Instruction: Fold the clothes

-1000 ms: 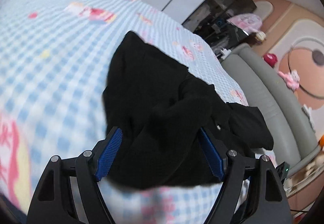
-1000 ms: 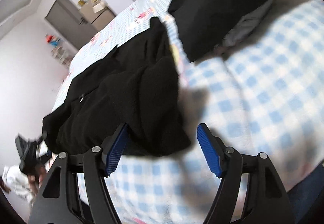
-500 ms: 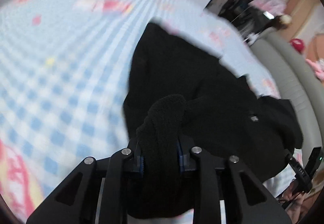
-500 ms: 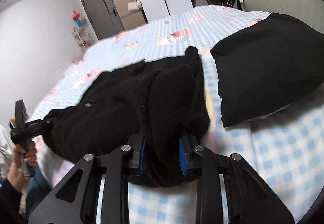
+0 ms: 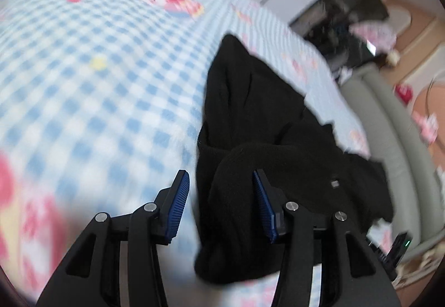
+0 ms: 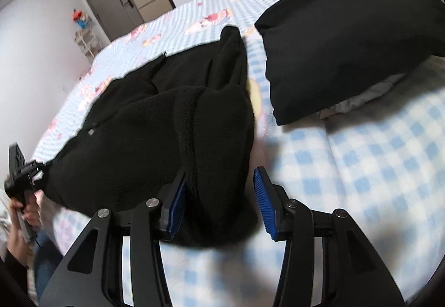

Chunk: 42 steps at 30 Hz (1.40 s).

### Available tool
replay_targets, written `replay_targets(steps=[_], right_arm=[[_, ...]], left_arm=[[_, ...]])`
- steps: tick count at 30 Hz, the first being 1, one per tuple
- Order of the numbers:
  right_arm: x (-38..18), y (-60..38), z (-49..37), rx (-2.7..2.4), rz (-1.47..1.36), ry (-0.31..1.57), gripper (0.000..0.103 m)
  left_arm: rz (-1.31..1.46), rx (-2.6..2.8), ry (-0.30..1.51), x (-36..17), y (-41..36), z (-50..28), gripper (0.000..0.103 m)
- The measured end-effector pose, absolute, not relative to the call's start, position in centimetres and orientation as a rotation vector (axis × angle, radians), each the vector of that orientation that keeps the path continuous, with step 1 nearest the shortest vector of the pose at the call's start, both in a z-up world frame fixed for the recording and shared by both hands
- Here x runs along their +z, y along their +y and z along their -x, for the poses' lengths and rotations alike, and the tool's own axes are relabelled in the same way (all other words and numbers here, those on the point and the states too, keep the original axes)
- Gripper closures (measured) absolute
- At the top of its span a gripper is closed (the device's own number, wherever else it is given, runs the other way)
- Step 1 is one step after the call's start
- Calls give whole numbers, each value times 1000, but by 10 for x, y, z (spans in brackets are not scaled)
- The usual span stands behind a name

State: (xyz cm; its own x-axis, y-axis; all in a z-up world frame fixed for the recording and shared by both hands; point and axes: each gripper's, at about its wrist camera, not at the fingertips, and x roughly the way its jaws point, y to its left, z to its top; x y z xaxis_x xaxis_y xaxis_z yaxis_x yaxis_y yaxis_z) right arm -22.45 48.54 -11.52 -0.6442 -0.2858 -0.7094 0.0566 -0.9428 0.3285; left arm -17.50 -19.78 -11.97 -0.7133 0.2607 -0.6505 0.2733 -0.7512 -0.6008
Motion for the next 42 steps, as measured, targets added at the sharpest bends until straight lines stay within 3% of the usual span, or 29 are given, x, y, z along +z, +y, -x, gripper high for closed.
replay_targets(steps=[5, 12, 15, 18, 20, 23, 27, 29, 31, 32, 33, 34, 36, 39, 42], right_arm=[[-111, 503, 191, -2566, -1165, -739, 55], [-150, 475, 181, -2259, -1263, -971, 53], [-161, 469, 194, -2251, -1238, -1081, 36], [-168, 480, 213, -2287, -1196, -1255, 35], [-175, 482, 223, -2258, -1163, -1347, 26], [-174, 463, 230, -2333, -1177, -1255, 24], [-153, 451, 233, -2419, -1097, -1157, 28], [-162, 448, 248, -2442, -1138, -1113, 22], [-180, 445, 264, -2435, -1175, -1097, 10], [-182, 443, 269, -2441, -1183, -1086, 10], [-176, 442, 271, -2464, -1183, -1071, 17], [-171, 440, 274, -2488, -1184, -1057, 36], [-149, 440, 267, -2543, -1105, -1004, 58], [-105, 434, 245, -2629, -979, -838, 65], [-66, 439, 203, -2628, -883, -777, 65]], left_arm=[[-1099, -2639, 1202, -120, -187, 127, 48], [-1225, -2551, 1669, -175, -147, 113, 41], [-1271, -2539, 1677, -186, -143, 137, 40], [-1202, -2540, 1681, -185, -153, 155, 39], [-1179, -2502, 1730, -193, -155, 164, 36], [-1189, -2557, 1630, -180, -142, 170, 36], [-1089, -2690, 1459, -154, -140, 174, 32], [-1173, -2612, 1508, -179, -145, 193, 23], [-1219, -2551, 1539, -194, -148, 208, 23], [-1207, -2556, 1521, -187, -148, 210, 30], [-1189, -2579, 1476, -174, -146, 210, 42], [-1171, -2615, 1390, -158, -142, 210, 52], [-1179, -2654, 1308, -137, -135, 207, 60], [-1182, -2728, 1265, -103, -129, 182, 62], [-1198, -2800, 1232, -72, -126, 152, 61]])
